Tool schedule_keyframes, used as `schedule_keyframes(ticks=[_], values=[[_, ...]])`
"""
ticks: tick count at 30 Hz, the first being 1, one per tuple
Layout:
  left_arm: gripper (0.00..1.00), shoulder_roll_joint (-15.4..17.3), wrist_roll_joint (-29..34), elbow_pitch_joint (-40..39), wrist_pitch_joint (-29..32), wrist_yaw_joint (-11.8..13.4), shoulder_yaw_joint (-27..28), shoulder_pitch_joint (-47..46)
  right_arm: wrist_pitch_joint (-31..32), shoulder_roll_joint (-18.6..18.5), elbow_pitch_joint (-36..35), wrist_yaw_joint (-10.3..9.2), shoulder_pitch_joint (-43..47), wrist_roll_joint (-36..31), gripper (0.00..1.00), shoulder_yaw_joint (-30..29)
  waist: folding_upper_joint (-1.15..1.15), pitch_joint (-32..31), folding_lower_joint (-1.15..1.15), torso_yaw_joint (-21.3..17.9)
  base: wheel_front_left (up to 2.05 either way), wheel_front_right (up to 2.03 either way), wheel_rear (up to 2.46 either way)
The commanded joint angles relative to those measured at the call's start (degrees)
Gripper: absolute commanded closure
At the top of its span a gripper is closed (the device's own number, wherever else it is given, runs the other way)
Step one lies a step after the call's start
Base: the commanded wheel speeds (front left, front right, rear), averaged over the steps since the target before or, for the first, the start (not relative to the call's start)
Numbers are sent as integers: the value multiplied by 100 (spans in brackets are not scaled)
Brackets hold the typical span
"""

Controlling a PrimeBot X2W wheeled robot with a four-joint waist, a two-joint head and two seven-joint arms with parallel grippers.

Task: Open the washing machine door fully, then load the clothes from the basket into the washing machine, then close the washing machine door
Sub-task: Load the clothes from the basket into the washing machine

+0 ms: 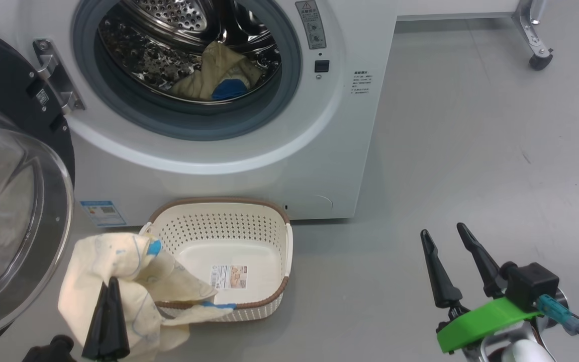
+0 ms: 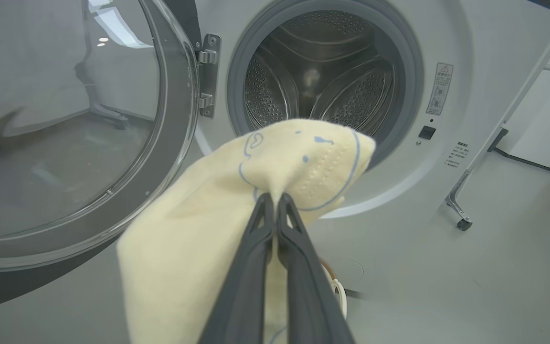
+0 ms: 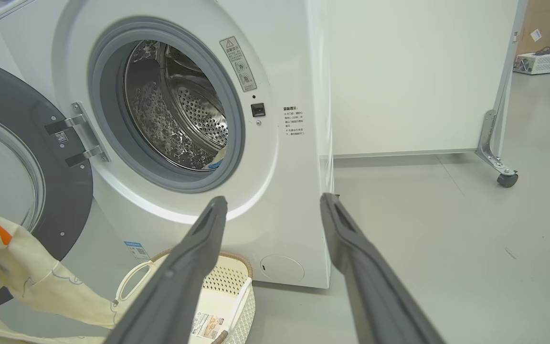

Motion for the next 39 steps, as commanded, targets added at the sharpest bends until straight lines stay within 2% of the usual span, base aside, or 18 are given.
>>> schedule_keyframes(ticks=[1, 10, 19, 31, 39], values=[[100, 18, 16, -213, -81, -1, 189, -142, -36, -18, -167, 25, -95, -10, 0, 125, 0, -2, 1, -12, 0, 0, 0], [100, 18, 237, -70, -81, -131, 86, -459, -36, -13, -180, 25, -146, -10, 0, 194, 0, 165, 1, -129, 0, 0, 0], [100, 34, 554, -32, -81, -266, 136, -1157, -36, 0, -146, 25, -224, -2, 0, 212, 0, 413, 1, -288, 0, 0, 0], [100, 403, 838, 273, -81, -339, 20, -2552, -36, 14, -186, 25, -500, 243, 0, 341, 0, 1006, 1, -582, 0, 0, 0], [100, 689, 953, 990, -29, -348, -190, -3869, -36, 15, -237, 25, -761, 425, 0, 439, 0, 1589, 1, -698, 0, 0, 0]])
